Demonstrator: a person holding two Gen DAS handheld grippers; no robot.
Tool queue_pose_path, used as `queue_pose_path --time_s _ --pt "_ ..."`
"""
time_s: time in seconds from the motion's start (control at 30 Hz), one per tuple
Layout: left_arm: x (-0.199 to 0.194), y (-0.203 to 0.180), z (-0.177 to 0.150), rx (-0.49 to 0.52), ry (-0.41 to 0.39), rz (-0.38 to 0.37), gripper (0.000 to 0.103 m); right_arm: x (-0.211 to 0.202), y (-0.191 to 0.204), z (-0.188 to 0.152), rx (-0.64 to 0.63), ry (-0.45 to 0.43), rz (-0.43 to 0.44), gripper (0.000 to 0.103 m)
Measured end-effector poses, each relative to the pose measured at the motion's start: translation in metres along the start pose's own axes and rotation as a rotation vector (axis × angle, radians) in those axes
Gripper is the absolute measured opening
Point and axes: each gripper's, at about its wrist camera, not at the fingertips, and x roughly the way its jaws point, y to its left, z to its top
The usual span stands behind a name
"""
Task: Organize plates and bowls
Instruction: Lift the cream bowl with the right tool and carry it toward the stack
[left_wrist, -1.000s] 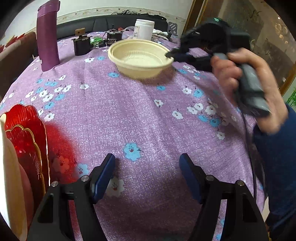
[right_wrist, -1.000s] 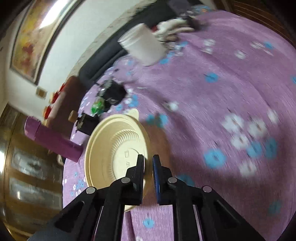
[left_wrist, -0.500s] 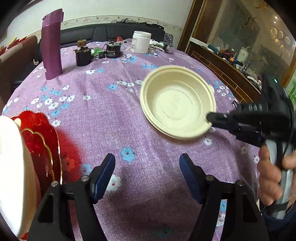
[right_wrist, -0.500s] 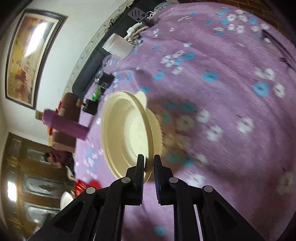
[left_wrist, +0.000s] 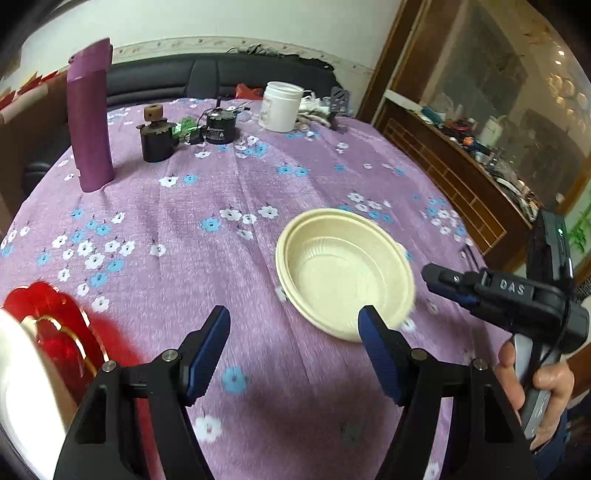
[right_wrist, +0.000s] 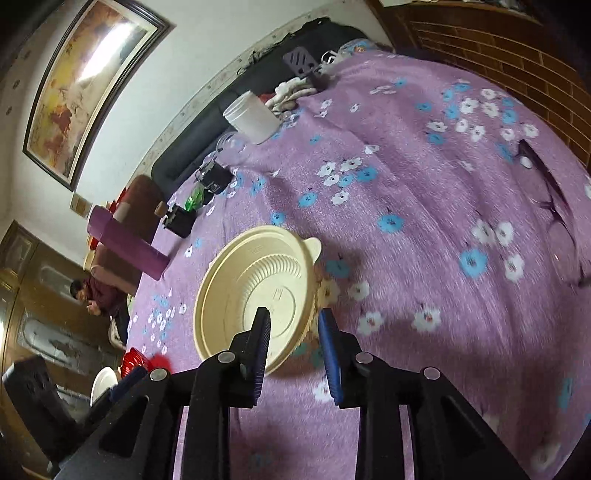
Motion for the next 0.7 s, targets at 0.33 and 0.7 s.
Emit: queue_pose_path --time_s 0.33,0.7 --pt "0.057 0.006 0.003 -0.047 0.062 0.016 0.044 0.037 -0.006 0.02 -0.026 0.045 0.017 0.029" --pt "0.04 -0.005 -0.007 0.016 0.032 0.021 0.021 0.02 0.005 -0.005 0.026 0.02 0.053 0.012"
